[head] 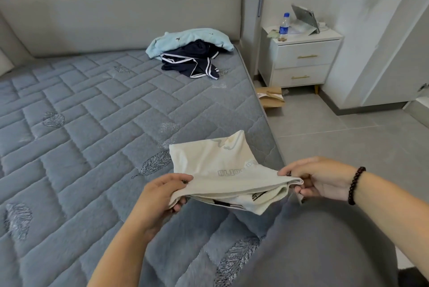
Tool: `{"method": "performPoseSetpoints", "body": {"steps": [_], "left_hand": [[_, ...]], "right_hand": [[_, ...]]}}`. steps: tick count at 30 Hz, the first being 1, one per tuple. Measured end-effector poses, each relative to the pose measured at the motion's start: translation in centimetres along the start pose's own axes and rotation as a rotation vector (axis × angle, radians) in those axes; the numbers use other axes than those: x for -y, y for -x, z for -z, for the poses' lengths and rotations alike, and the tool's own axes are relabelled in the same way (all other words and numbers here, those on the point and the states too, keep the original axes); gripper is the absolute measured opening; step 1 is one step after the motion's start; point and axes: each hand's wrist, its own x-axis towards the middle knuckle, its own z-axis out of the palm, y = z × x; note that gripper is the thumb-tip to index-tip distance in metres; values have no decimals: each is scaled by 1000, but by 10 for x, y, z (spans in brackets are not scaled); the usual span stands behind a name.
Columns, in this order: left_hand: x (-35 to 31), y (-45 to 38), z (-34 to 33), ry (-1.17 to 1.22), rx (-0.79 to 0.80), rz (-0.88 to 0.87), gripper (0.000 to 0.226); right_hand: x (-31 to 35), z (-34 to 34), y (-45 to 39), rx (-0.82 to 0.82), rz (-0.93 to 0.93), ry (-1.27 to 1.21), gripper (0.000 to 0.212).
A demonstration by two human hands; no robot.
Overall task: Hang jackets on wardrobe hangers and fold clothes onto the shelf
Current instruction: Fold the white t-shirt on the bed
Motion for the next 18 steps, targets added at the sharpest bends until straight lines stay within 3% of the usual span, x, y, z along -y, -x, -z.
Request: {"method": "performPoseSetpoints", "body": {"steps": [4, 8, 13, 17, 18], "left_hand": [[-21, -24, 5, -84, -32, -4, 21], [-43, -70, 15, -151, -97, 14, 24], [-47, -131, 12, -29, -183, 135, 35], [-8, -143, 2, -121, -392, 26, 19], [5, -136, -2, -166, -446, -14, 11]], "right_hand": [[27, -10, -29, -96, 17, -221, 17], [70, -28, -83, -243, 42, -246, 20], [99, -41, -137, -325, 92, -353, 8], [59, -47, -162, -467, 137, -143, 37], [44, -49, -161, -510, 138, -85, 35]]}}
